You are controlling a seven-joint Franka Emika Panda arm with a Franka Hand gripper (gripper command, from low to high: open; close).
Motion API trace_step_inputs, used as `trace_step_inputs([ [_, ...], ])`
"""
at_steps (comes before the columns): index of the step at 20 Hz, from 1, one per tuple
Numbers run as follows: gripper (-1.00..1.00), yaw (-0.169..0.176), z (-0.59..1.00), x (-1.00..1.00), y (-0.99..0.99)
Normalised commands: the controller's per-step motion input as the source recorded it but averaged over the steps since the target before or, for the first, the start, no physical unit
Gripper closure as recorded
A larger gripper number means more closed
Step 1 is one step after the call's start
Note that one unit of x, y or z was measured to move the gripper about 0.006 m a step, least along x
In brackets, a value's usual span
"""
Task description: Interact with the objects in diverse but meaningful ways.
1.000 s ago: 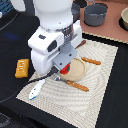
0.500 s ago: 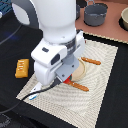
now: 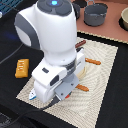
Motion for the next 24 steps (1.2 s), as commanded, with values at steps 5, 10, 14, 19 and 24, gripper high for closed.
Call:
trace_step_inputs([
  [5,-1.0,-0.016,0.02,0.02,-0.02],
  [10,-1.0,-0.005,0.23,0.01,0.0],
  [14,-1.0,-0.012,0.64,-0.04,0.0],
  [19,-1.0,-0.034,1.0,-0.33,0.02],
  [24,-1.0,-0.046,0.88,-0.54,0.27],
])
